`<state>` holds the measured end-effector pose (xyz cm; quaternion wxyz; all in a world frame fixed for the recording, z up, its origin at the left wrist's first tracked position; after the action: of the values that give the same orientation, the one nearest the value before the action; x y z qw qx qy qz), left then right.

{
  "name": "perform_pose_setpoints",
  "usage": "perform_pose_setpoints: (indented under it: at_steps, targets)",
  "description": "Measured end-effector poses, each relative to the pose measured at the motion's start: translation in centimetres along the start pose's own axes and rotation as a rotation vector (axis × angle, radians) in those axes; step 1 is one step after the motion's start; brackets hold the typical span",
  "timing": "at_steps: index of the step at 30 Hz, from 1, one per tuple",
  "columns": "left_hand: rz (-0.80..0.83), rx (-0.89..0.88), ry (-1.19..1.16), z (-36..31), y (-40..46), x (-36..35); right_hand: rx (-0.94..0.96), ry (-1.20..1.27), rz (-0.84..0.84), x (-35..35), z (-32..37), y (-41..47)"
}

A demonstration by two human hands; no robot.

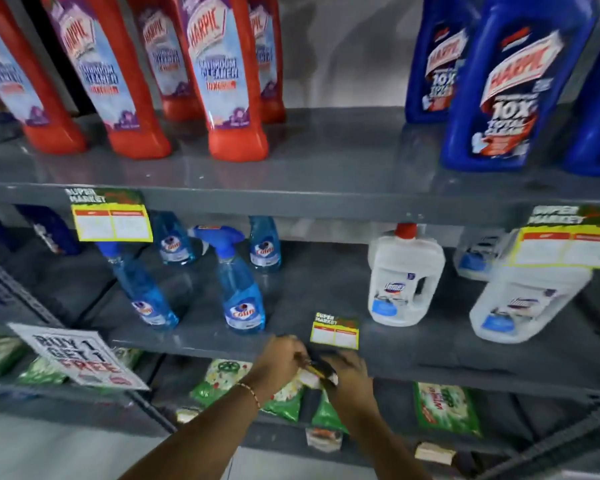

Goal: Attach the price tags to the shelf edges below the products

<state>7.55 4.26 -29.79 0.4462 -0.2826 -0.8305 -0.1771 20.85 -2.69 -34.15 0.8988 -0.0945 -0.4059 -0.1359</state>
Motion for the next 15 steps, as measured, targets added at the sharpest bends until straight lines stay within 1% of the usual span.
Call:
perform_pose_setpoints:
  at_steps: [2,4,5,7,9,10,11,13,15]
  targets:
    - [-0.017,-0.059,-0.048,0.9,-0.8,-0.3,-0.007,0.019,-0.057,-0.5,0.3,-0.2]
    - [-0.046,-0.089,-0.076,2.4,-2.5,-0.2,-0.007,0.026,-0.054,-1.3,1.0,-0.8]
    - [-0.085,-0.087,-0.092,3.6,-3.8,-0.1,0.015,0.027,-0.038,-2.0,1.6,-1.2]
    - [-0.206,-0.021,-0.165,6.6,-6.8,1.2,0.037,0.086,-0.017,-4.0,3.5,-1.9]
    - [-0.360,0.054,-0.211,9.8,-9.8,3.5,0.035,0.115,0.003,-6.4,6.6,-2.1]
    - [-0.405,0.105,-0.221,11.4,-11.0,4.9,0.060,0.114,-0.001,-7.7,8.6,-2.0]
    - [-0.424,0.164,-0.223,13.3,-12.0,6.0,0.094,0.098,-0.004,-9.2,10.5,-1.7]
    - [-0.397,0.270,-0.211,16.6,-13.2,8.0,0.161,0.019,-0.025,-11.9,14.4,-1.0]
    - [-0.393,0.287,-0.165,19.3,-13.6,9.8,0.211,-0.042,-0.068,-14.1,17.4,-0.2]
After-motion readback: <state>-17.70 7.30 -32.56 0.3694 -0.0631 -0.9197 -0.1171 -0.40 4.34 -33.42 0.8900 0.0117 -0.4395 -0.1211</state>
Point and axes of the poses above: each hand's wrist, its own y-axis towards the middle knuckle, its own x-axis out of the back of the hand, z = x × y, the point moved 5 cm from there along y, towards the middle knuckle, and after that the axes turned 10 degrees about -x, right-handed, at the moved point
